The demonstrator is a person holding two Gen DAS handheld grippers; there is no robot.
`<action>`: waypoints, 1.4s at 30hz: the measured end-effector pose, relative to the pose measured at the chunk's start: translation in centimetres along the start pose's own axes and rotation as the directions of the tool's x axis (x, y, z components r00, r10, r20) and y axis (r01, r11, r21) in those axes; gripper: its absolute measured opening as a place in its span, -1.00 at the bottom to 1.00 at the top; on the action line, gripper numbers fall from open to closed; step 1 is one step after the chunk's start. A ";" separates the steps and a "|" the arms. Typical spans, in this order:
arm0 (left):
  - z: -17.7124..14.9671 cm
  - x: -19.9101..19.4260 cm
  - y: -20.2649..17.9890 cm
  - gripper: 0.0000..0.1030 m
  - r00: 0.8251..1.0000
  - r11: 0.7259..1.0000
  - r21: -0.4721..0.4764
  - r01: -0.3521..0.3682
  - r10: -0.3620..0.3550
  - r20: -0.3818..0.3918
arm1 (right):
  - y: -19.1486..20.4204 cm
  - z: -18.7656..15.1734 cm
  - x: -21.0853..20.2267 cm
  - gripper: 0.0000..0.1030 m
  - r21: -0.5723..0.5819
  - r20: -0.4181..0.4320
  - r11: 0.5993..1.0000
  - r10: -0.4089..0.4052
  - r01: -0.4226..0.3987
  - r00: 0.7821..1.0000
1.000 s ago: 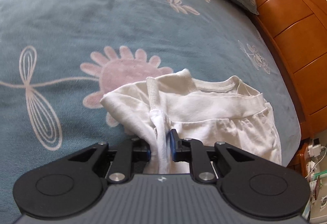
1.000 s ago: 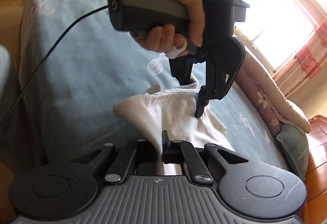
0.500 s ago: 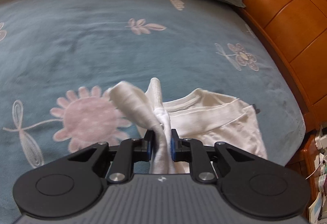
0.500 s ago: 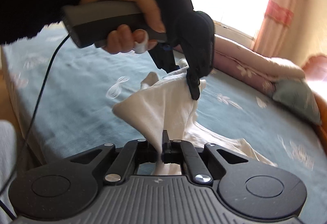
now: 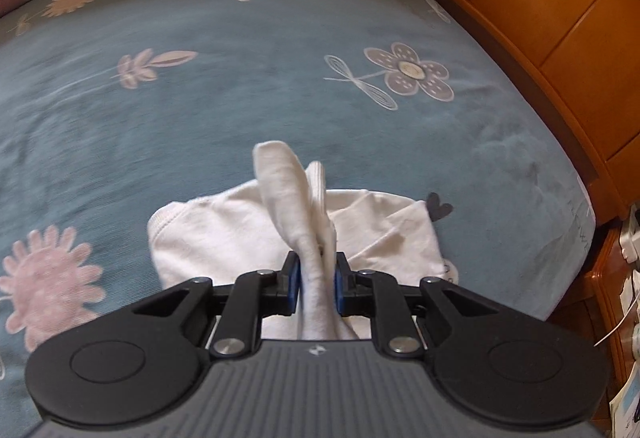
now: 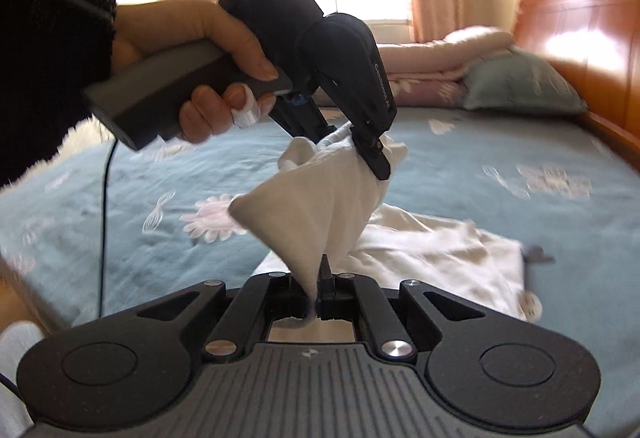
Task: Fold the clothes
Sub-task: 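Lift the gripped end and fold it over the T-shirt with both tools, then open both tools and release the folded end onto the T-shirt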
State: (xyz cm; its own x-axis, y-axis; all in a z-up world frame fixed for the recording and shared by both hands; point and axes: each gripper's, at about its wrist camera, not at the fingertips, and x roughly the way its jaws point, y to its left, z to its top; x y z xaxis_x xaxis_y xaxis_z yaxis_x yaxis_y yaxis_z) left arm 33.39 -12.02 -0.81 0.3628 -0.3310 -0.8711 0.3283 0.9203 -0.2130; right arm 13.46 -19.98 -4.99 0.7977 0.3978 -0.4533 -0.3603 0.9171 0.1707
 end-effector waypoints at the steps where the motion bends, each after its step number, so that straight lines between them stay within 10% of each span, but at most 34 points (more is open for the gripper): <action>1: 0.2 0.7 -0.7 -0.71 1.000 1.000 0.006 -0.002 0.002 -0.007 | -0.9 -0.2 -0.2 -0.88 0.031 0.000 0.999 0.005 -0.005 1.000; 21: -0.3 7.0 -2.7 -0.69 0.995 0.999 -0.008 0.036 -0.036 -0.089 | -9.6 -5.2 1.2 -0.87 0.494 -0.055 0.861 0.171 -0.122 0.984; 30: -2.8 2.4 -2.8 -0.26 0.995 0.992 0.098 0.081 -0.087 0.056 | -11.4 -6.2 1.3 -0.52 0.595 -0.031 0.786 0.235 -0.171 0.972; 42: -14.9 -3.8 -5.2 0.24 0.984 0.812 0.582 0.040 -0.134 0.120 | -16.8 -8.6 2.3 0.01 0.842 0.112 0.464 0.348 -0.274 0.931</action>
State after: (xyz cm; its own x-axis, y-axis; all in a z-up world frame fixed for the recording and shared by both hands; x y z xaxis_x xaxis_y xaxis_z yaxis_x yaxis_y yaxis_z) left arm 17.33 -12.44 -2.93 0.4175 -0.4743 -0.7751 0.7887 0.6127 0.0500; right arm 17.13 -34.72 -16.44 0.6713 0.6923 -0.2649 0.0214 0.3391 0.9405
